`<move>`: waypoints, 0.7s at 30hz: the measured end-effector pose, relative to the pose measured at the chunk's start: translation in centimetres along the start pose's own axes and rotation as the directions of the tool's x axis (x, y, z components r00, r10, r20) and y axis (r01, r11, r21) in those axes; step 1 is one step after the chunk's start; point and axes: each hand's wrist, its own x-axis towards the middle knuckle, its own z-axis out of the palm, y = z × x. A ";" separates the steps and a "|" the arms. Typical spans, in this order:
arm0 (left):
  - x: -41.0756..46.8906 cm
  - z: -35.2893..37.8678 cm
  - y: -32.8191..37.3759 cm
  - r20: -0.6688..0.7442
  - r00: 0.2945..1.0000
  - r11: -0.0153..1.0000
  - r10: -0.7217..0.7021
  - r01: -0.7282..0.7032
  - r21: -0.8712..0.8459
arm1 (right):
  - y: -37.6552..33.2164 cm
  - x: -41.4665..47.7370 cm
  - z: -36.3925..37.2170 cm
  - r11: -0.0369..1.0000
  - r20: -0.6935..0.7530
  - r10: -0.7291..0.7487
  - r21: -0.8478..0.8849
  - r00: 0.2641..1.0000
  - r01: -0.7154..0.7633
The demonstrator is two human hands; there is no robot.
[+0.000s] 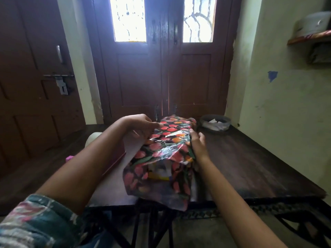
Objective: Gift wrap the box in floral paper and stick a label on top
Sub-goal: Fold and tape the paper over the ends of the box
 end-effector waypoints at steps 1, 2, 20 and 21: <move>0.0 0.5 -0.2 -0.009 0.999 0.998 -0.034 0.033 -0.056 | 0.4 0.6 -0.3 0.990 0.087 0.114 0.076 0.990 -0.121; 0.0 1.0 -0.4 -0.006 0.997 0.991 -0.079 0.078 -0.106 | 0.8 1.0 -0.6 0.970 0.177 0.177 0.136 0.968 -0.202; -4.9 1.3 -2.1 -0.249 0.952 0.565 0.180 -0.307 -0.766 | -6.5 -0.9 -0.6 0.958 0.432 -0.266 0.216 0.862 0.187; -5.0 1.9 -2.6 -0.241 0.952 0.549 0.190 -0.307 -0.777 | -6.0 -1.1 -0.6 0.964 0.431 -0.252 0.193 0.867 0.184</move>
